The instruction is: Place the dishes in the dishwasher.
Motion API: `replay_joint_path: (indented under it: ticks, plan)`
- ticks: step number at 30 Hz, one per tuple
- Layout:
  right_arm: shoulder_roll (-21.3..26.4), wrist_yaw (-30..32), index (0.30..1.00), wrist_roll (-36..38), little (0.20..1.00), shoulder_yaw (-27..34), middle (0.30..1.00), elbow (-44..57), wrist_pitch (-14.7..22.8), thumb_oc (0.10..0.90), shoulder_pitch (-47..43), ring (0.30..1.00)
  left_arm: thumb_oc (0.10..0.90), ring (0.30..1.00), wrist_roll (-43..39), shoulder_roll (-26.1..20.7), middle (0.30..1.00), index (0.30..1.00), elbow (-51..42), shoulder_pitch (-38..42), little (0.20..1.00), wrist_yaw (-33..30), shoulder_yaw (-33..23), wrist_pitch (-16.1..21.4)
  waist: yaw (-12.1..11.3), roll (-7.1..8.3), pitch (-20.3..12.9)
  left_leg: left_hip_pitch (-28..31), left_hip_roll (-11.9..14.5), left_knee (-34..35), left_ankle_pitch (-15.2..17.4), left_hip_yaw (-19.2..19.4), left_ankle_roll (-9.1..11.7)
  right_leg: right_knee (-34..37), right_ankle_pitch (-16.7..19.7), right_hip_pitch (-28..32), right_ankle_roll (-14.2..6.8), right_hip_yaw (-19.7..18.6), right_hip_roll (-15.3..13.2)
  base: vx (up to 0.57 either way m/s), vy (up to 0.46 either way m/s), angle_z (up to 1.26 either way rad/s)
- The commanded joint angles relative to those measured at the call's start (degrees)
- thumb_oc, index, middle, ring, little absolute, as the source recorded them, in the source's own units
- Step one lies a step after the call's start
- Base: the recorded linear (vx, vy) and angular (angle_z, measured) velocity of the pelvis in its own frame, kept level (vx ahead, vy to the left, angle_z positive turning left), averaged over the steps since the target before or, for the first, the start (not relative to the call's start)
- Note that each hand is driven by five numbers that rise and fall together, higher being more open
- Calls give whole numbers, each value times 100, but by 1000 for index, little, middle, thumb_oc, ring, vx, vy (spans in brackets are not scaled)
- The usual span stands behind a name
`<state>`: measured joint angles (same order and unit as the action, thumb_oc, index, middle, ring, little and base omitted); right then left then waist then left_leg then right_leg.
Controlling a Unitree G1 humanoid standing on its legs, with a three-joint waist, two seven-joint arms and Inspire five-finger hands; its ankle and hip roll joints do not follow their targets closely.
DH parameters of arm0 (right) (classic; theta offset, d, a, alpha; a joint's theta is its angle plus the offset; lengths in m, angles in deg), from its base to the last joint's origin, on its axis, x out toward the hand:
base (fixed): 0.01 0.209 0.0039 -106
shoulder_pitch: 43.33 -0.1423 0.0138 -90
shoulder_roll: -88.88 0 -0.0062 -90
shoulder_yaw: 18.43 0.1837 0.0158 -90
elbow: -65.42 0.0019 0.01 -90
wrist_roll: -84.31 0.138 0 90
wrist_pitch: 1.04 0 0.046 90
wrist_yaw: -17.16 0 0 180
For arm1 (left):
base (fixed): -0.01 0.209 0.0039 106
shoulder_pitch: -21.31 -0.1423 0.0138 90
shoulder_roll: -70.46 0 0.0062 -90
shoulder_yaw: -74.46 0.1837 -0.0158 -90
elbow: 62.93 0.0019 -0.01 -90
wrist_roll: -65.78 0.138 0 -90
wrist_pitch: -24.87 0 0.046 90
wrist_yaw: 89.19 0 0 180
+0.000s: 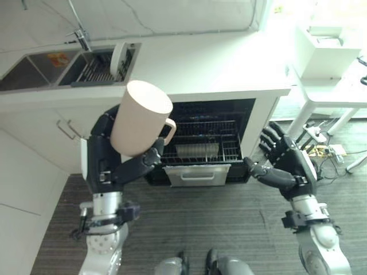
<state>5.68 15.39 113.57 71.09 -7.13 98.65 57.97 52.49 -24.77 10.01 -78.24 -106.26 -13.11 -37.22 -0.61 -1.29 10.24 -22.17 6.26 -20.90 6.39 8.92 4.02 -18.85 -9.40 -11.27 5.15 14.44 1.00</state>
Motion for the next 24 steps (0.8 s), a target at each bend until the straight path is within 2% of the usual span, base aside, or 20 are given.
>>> replay_joint_path:
  ticks: [1,5,9,13,15,16,17,18,19,21,22,24]
  plan:
    - [144,-35,900,-135,900,255,900,614,661,800,-339,900,400,300,-131,-169,300,300,-451,457,300,-145,-326,903,-87,-5,-351,72,94,371,-472,29,8,166,-462,596,-720,-346,-230,206,115,-35]
    - [146,-183,900,-80,900,347,900,613,812,800,-215,900,400,300,-157,-209,300,300,-413,478,300,-189,-377,934,-66,20,-383,151,144,371,-377,100,-65,166,-508,705,-763,-282,-342,188,157,-42]
    - [83,-232,900,-25,900,448,900,744,785,800,-101,900,400,300,-170,-253,300,300,-422,543,300,-144,-396,992,-147,140,-459,216,-11,371,-303,77,-191,166,-509,926,-890,-253,-512,251,185,-17]
    - [-69,-23,900,11,900,392,900,751,755,800,-192,900,400,300,-199,-280,300,300,-487,598,300,80,-407,895,-348,277,-539,249,-200,371,-237,8,-386,166,-435,1195,-1102,-163,-658,221,168,5]
    - [-160,-18,900,91,900,391,900,789,689,800,-184,900,400,300,-265,-308,300,300,-528,560,300,172,-467,847,-358,340,-566,334,-312,371,-134,-7,-491,166,-92,1409,-1282,-155,-696,145,138,6]
    - [-176,-11,900,91,900,391,900,798,675,800,-181,900,400,300,-273,-308,300,300,-533,558,300,186,-472,841,-364,322,-582,317,-304,371,-143,-22,-505,166,29,1427,-1297,-163,-662,142,174,7]
    - [-263,0,900,99,900,363,900,832,610,800,-151,900,400,300,-272,-316,300,300,-549,556,300,240,-452,819,-362,360,-605,363,-426,371,-40,-69,-603,-273,454,1480,-1427,-235,-666,82,173,8]
    - [-297,-6,900,137,900,340,900,843,586,800,-140,900,400,300,-240,-312,300,300,-550,563,300,259,-430,818,-365,292,-620,361,-400,371,-12,-138,-640,-773,691,1327,-1445,-271,-608,97,212,8]
    - [-324,8,900,162,900,315,900,849,563,800,-127,900,400,300,-188,-304,300,300,-549,559,300,261,-413,826,-354,251,-608,409,-403,371,41,-190,-673,-1305,760,1070,-1454,-316,-625,25,117,16]
    - [-323,8,900,162,900,315,900,850,561,800,-126,900,400,300,-184,-303,300,300,-549,559,300,258,-413,826,-367,268,-630,381,-412,371,38,-170,-677,-1376,732,1003,-1456,-338,-647,72,28,13]
    - [-359,9,900,82,900,166,900,769,373,800,-176,900,400,300,-194,-350,300,300,-501,635,300,69,-407,729,-330,248,-517,595,-419,371,117,-248,-633,-859,428,628,-1282,-111,-812,150,-77,-8]
    - [-339,-8,900,158,900,144,900,747,410,800,-210,900,400,300,-135,-426,300,300,-493,731,300,-33,-436,698,-318,283,-479,635,-344,371,96,-304,-546,30,447,706,-1231,66,-918,94,-242,-40]
